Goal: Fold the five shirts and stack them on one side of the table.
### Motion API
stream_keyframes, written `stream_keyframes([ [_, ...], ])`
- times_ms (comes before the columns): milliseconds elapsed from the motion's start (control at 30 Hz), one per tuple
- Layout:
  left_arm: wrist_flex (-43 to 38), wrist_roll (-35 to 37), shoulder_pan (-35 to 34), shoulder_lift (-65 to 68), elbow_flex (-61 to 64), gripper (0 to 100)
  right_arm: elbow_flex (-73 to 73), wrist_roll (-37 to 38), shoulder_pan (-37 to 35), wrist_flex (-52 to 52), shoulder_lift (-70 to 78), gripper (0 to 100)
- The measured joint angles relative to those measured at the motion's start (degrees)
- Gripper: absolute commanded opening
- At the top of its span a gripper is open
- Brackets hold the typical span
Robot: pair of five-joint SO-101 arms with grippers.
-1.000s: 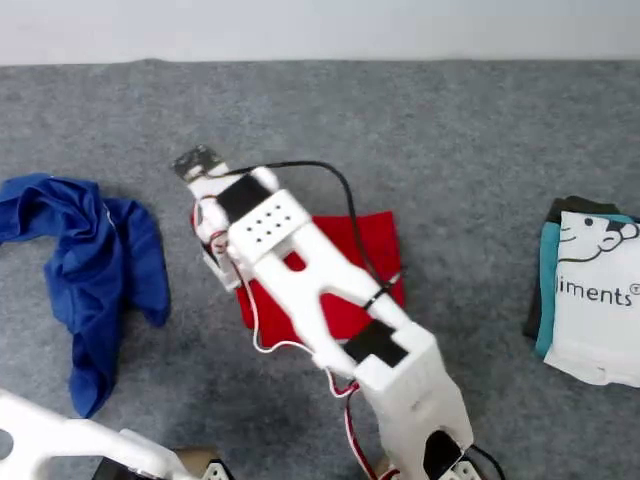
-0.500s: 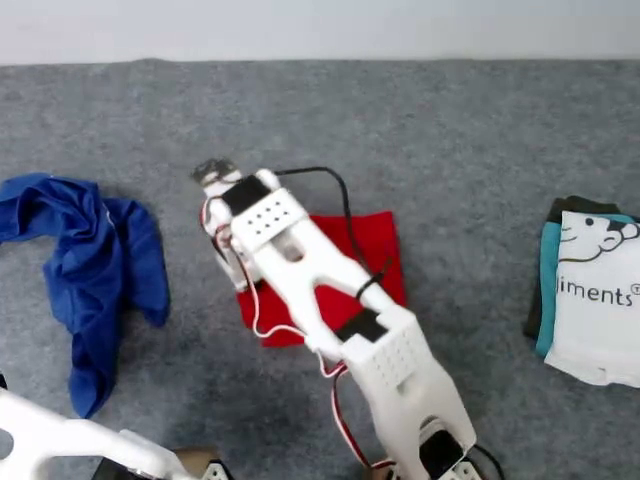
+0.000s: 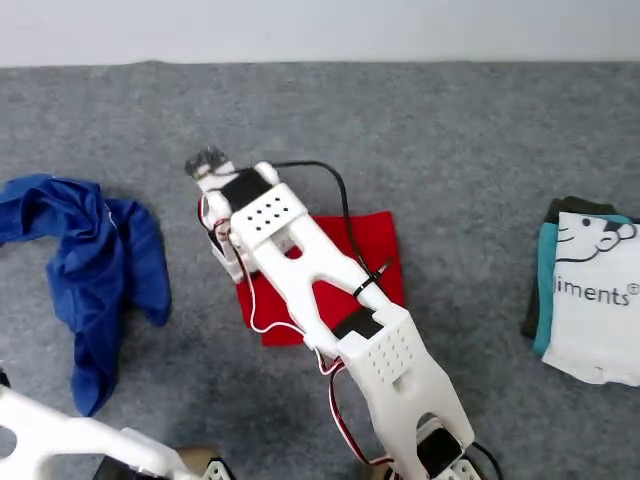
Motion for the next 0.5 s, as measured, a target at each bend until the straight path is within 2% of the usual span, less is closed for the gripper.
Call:
stream_keyframes([
  [500, 0.0, 0.0, 0.0, 0.0, 0.0, 0, -3.78, -1.67, -0.09, 0.79, 6.95, 22.6],
])
